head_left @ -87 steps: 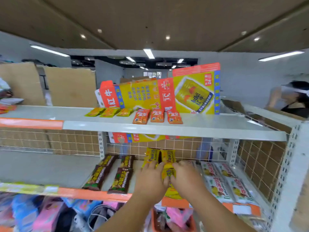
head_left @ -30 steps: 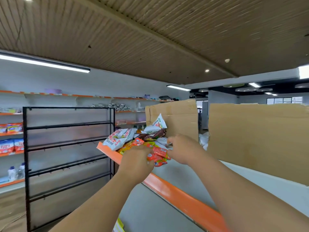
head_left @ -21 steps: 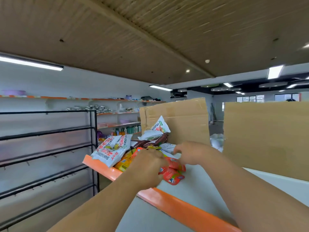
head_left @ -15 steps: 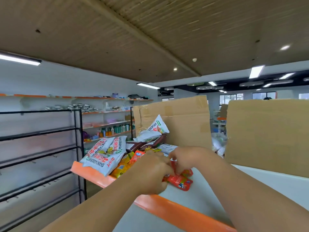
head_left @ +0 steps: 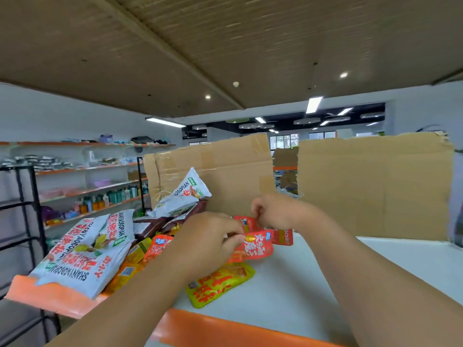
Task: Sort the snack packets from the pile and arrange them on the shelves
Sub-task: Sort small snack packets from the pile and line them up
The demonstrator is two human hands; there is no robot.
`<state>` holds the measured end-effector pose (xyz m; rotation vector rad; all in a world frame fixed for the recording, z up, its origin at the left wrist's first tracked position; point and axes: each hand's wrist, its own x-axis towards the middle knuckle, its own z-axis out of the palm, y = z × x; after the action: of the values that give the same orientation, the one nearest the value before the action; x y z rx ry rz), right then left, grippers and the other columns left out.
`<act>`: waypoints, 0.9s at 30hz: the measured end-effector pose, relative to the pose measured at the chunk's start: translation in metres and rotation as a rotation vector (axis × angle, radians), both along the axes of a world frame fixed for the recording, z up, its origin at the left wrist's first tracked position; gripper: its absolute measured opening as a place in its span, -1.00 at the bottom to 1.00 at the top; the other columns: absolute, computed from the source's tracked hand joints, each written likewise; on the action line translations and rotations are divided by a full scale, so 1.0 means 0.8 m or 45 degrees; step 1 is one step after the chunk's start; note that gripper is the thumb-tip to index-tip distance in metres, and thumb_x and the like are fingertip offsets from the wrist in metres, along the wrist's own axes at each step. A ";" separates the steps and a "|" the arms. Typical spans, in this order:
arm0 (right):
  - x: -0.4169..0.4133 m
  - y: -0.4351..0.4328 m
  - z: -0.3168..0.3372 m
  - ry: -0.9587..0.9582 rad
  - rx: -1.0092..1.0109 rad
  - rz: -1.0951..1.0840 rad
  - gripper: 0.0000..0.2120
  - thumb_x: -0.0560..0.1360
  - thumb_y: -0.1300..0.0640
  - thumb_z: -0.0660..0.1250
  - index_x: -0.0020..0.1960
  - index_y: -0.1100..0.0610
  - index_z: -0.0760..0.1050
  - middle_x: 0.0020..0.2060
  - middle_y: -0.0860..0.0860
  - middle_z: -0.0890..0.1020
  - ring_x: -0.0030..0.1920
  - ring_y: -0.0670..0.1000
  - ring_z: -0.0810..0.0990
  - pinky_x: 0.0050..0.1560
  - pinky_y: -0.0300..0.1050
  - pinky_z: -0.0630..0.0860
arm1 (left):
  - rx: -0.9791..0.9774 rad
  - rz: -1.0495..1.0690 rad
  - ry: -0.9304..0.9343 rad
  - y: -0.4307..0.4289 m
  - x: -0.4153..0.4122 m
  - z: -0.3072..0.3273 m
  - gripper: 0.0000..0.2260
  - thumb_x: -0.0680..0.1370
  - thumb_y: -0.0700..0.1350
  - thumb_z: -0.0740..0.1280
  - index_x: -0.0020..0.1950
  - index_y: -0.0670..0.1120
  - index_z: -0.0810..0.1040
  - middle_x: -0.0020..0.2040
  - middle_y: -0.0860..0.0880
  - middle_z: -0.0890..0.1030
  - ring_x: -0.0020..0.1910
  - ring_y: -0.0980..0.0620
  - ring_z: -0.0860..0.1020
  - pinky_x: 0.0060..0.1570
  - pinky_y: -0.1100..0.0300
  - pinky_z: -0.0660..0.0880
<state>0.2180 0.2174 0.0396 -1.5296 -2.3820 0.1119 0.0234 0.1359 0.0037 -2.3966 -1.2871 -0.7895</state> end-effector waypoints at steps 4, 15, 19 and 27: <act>0.036 -0.002 0.014 0.036 0.082 -0.179 -0.96 0.43 0.20 0.36 -0.20 0.13 0.57 -0.22 0.08 0.64 -0.17 0.12 0.62 -0.23 -0.10 0.52 | -0.271 0.149 -0.433 0.027 0.013 0.013 -0.88 0.58 0.08 0.37 -0.12 0.12 0.66 -0.28 0.12 0.65 -0.30 0.18 0.57 -0.25 0.18 0.47; 0.061 0.009 -0.018 -0.304 -0.436 -0.427 -0.29 0.37 -0.26 0.50 0.35 0.08 0.37 0.25 0.04 0.52 -0.20 0.06 0.60 0.11 0.04 0.61 | -0.526 0.375 0.176 0.041 0.063 -0.029 -0.50 0.37 0.42 0.29 0.23 0.24 0.54 0.22 0.19 0.59 0.20 0.08 0.53 0.08 0.19 0.48; 0.054 0.015 -0.021 -0.450 -0.579 -0.424 -0.35 0.30 -0.25 0.58 0.23 0.08 0.53 0.27 0.03 0.56 -0.14 0.07 0.66 0.11 0.05 0.63 | -0.531 0.413 0.139 0.043 0.069 -0.037 -0.57 0.41 0.38 0.30 0.18 0.19 0.54 0.16 0.14 0.60 0.15 0.07 0.54 0.03 0.17 0.50; 0.043 0.017 -0.027 -0.536 -0.679 -0.437 -0.40 0.31 -0.17 0.59 0.23 0.11 0.57 0.20 0.07 0.62 -0.08 0.12 0.71 -0.02 0.00 0.64 | -0.435 0.454 0.107 0.044 0.073 -0.052 -0.66 0.52 0.22 0.26 0.24 0.14 0.52 0.18 0.08 0.61 0.18 0.01 0.54 -0.10 0.18 0.34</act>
<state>0.2524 0.2312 0.0183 -2.3951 -2.4684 0.4107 0.0816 0.1709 -0.0377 -2.3041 -1.8679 -0.3874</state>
